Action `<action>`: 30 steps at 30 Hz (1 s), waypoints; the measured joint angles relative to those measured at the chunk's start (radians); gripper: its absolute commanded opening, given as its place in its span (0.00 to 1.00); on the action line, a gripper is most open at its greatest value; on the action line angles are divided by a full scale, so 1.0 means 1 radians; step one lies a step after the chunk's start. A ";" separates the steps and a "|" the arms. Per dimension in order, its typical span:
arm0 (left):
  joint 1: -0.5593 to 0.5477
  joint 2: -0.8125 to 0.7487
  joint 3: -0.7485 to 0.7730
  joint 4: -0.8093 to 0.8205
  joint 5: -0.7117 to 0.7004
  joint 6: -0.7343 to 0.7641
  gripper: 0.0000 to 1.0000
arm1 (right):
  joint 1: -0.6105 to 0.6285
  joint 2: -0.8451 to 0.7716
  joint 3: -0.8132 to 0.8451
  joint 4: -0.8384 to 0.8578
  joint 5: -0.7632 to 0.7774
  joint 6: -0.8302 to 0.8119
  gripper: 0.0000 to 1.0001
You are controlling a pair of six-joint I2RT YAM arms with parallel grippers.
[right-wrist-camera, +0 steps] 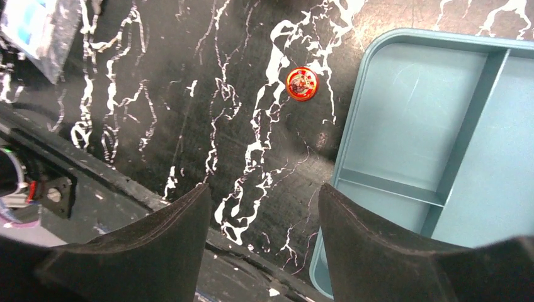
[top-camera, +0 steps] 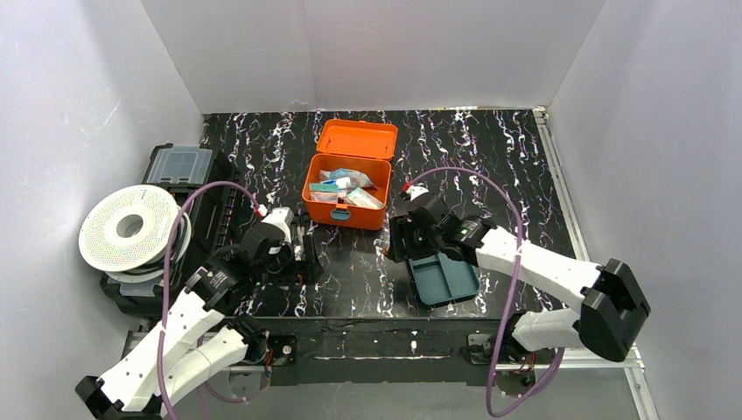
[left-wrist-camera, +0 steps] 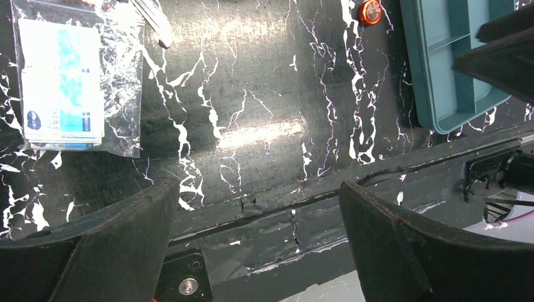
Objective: Organize the medicine kit
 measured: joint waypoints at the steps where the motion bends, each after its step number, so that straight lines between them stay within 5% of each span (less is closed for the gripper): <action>1: 0.000 -0.008 0.000 -0.003 0.000 -0.003 0.98 | 0.007 0.017 0.000 0.001 0.006 0.000 0.72; 15: 0.000 -0.206 0.077 -0.107 -0.003 0.019 0.98 | 0.059 0.283 0.102 0.003 0.059 -0.013 0.73; 30: 0.000 -0.295 0.020 -0.050 0.105 0.076 0.98 | 0.080 0.451 0.204 -0.003 0.126 -0.013 0.69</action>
